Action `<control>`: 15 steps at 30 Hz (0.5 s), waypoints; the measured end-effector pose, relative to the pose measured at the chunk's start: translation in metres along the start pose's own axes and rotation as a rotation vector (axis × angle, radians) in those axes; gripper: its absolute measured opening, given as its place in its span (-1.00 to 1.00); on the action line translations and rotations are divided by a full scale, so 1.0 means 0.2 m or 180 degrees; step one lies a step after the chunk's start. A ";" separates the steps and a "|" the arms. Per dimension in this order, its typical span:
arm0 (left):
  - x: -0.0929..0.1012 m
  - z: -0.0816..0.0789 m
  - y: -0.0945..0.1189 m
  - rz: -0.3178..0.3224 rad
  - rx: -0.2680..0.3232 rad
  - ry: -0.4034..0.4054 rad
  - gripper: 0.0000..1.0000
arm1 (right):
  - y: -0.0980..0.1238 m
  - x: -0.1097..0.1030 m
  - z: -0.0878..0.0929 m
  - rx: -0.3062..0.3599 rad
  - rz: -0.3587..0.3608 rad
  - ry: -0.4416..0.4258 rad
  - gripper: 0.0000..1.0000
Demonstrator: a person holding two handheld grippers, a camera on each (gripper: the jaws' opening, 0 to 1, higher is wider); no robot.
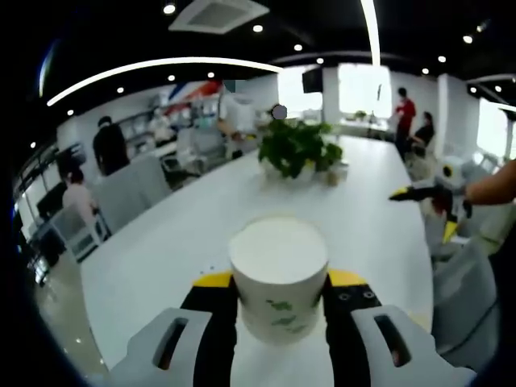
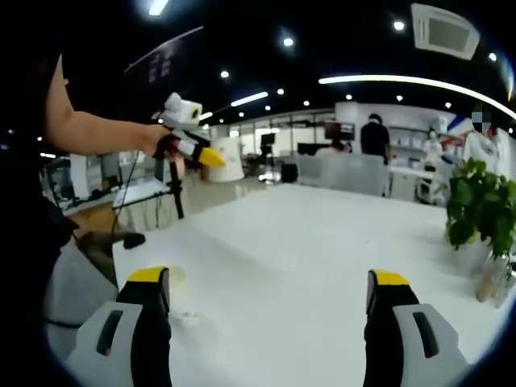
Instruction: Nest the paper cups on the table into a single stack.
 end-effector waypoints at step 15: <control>0.15 0.03 0.01 0.0126 -0.0023 -0.0116 -0.21 | 0.00 -0.03 -0.02 0.0001 -0.0051 -0.0024 1.00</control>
Point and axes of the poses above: the point that each gripper's makers call its tool centre point, and the gripper's own axes: y roughly backward along the fingers, x roughly to its right, z roughly out of its underside, the point moved 6 cm from there along y, roughly backward along the fingers, and after that the axes turned 10 degrees about y, right-handed, at the moved point
